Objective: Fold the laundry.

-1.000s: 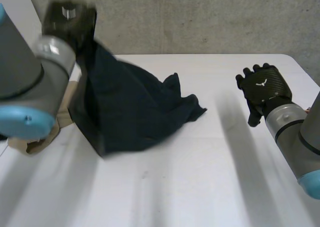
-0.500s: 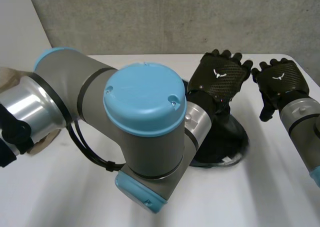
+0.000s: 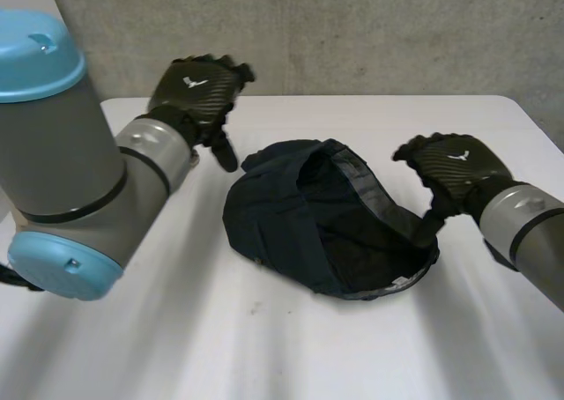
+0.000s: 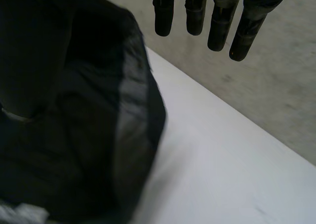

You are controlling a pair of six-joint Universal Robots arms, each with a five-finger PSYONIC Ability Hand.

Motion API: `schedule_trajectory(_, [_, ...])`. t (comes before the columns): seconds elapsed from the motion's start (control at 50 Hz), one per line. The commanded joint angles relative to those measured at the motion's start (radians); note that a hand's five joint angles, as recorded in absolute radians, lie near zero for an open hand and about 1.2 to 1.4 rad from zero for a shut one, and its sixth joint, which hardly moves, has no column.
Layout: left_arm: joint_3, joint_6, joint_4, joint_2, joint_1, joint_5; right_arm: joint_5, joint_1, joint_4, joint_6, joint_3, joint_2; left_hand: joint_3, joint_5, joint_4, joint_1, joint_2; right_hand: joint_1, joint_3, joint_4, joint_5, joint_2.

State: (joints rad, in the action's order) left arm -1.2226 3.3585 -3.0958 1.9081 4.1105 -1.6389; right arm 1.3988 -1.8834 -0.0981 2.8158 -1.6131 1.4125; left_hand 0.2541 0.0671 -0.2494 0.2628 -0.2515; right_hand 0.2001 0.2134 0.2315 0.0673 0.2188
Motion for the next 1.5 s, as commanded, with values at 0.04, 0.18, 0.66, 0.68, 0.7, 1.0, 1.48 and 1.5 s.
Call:
schedule_trajectory(0.04, [-0.104,0.002,-0.073,0.011,0.149,0.014,-0.003,-0.124,0.015,0.143,0.148,-0.076,0.018,0.031,-0.023,0.009,-0.021,-0.026,-0.039,-0.057,-0.067,-0.044])
schedule_trajectory(0.18, [-0.127,0.004,-0.147,0.092,0.251,0.102,0.146,-0.310,-0.043,0.153,0.436,-0.260,0.024,0.036,-0.029,0.015,-0.027,-0.026,-0.039,-0.057,-0.067,-0.044])
schedule_trajectory(0.66, [-0.201,-0.008,-0.156,0.123,0.370,0.218,0.445,-0.534,-0.141,-0.186,1.133,-0.905,0.033,0.045,-0.038,0.024,-0.035,0.096,0.082,0.064,0.054,0.077])
schedule_trajectory(0.68, [-0.201,-0.008,-0.156,0.123,0.372,0.218,0.447,-0.534,-0.141,-0.194,1.141,-0.911,0.033,0.045,-0.038,0.024,-0.035,0.160,0.147,0.129,0.118,0.142])
schedule_trajectory(0.7, [-0.201,-0.008,-0.156,0.123,0.373,0.218,0.445,-0.534,-0.141,-0.208,1.153,-0.917,0.033,0.045,-0.038,0.024,-0.035,0.350,0.336,0.318,0.308,0.331])
schedule_trajectory(1.0, [-0.184,-0.008,-0.202,0.146,0.363,0.220,0.367,-0.536,-0.166,-0.298,1.078,-0.588,-0.002,0.010,-0.002,-0.011,0.000,1.196,1.183,1.165,1.154,1.178])
schedule_trajectory(1.48, [-0.146,-0.211,-0.241,0.219,0.188,0.268,0.336,-0.467,-0.210,-0.366,0.797,-0.268,0.085,0.097,-0.090,0.076,-0.087,1.196,1.183,1.165,1.154,1.178])
schedule_trajectory(1.5, [-0.144,-0.211,-0.239,0.221,0.185,0.268,0.336,-0.462,-0.210,-0.368,0.791,-0.268,0.173,0.185,-0.178,0.164,-0.175,1.196,1.183,1.165,1.154,1.178])
